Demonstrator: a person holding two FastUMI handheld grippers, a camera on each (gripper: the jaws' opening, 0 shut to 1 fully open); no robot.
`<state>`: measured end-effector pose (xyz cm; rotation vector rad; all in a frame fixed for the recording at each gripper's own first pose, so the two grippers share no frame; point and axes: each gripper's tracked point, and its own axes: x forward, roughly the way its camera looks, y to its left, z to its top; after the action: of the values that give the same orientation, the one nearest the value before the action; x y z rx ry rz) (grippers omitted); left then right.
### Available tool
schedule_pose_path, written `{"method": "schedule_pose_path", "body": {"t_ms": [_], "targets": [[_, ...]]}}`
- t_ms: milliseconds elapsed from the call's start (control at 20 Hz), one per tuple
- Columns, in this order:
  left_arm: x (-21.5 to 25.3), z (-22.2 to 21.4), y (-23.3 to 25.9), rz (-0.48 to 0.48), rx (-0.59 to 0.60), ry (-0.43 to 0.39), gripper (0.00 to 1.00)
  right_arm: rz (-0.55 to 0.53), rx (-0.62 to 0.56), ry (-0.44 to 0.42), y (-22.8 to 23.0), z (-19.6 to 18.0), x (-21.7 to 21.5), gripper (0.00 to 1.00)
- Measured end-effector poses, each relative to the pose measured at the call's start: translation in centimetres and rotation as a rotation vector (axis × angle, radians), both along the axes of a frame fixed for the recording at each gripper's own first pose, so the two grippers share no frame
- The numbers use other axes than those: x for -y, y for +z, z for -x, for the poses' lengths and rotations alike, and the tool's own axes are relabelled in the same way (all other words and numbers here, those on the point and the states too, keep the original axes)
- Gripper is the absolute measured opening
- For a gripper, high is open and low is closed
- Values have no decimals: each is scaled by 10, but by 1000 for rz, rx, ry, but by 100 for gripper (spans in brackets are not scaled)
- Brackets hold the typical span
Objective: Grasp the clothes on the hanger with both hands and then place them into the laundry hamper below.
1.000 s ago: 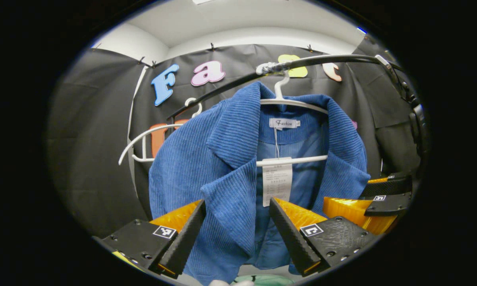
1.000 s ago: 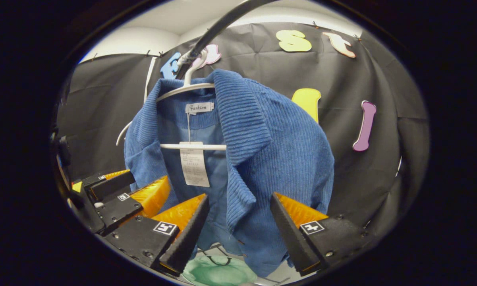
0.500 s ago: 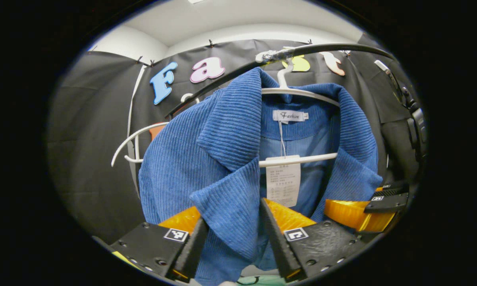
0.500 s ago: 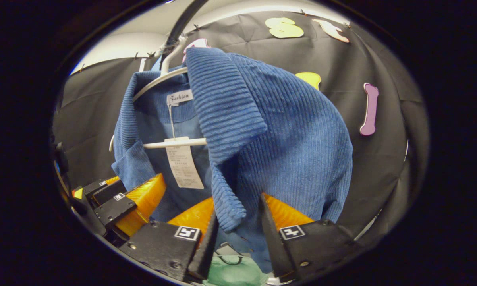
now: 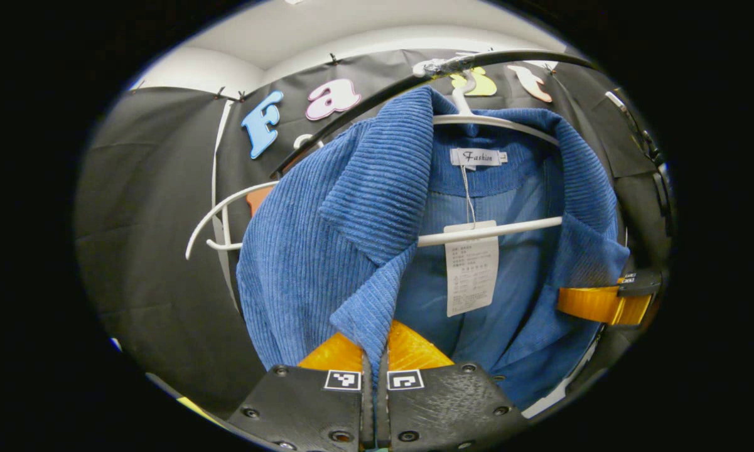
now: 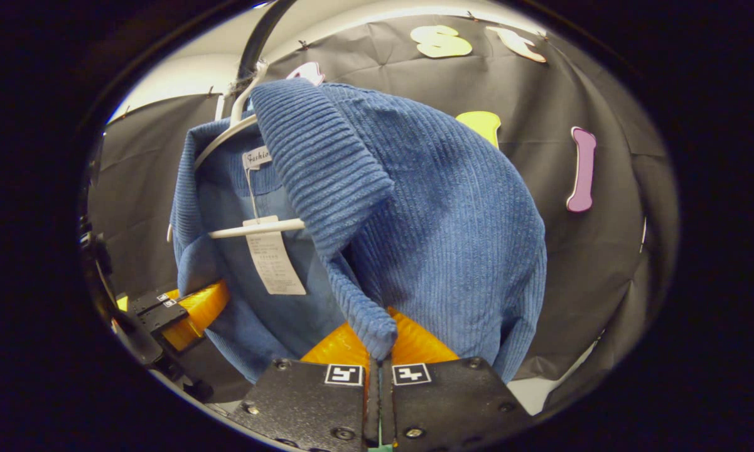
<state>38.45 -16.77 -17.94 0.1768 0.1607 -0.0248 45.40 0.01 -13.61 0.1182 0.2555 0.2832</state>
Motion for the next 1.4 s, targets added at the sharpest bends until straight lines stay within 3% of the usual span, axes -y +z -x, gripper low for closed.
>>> {"method": "schedule_pose_path", "body": {"t_ms": [250, 300, 400, 900, 950, 1000, 1050, 1100, 1150, 1400], "targets": [[-20, 2, 9, -54, 21, 56, 1, 19, 22, -20, 1, 3, 30, 4], [-28, 3, 12, -60, 27, 75, 5, 14, 23, -29, 1, 1, 37, 4], [-41, 2, 17, -61, 35, 97, 1, 9, 29, -48, 6, 1, 49, 4], [-75, 4, 41, -67, 72, 169, 5, 24, 91, -168, 34, -2, 107, 4], [-78, 4, 43, -70, 76, 172, 1, 27, 98, -176, 37, -3, 111, 4], [-80, 4, 46, -71, 79, 174, 5, 25, 99, -177, 38, -4, 112, 4], [-82, 3, 49, -67, 82, 178, 1, 6, 97, -177, 42, -4, 113, 4], [-83, 2, 52, -60, 81, 180, 5, -21, 92, -175, 46, -5, 114, 4], [-85, 2, 57, -54, 87, 187, 1, -37, 90, -178, 49, -5, 115, 4], [-90, -1, 84, -57, 129, 206, 5, -53, 116, -180, 68, -9, 119, 4]]}}
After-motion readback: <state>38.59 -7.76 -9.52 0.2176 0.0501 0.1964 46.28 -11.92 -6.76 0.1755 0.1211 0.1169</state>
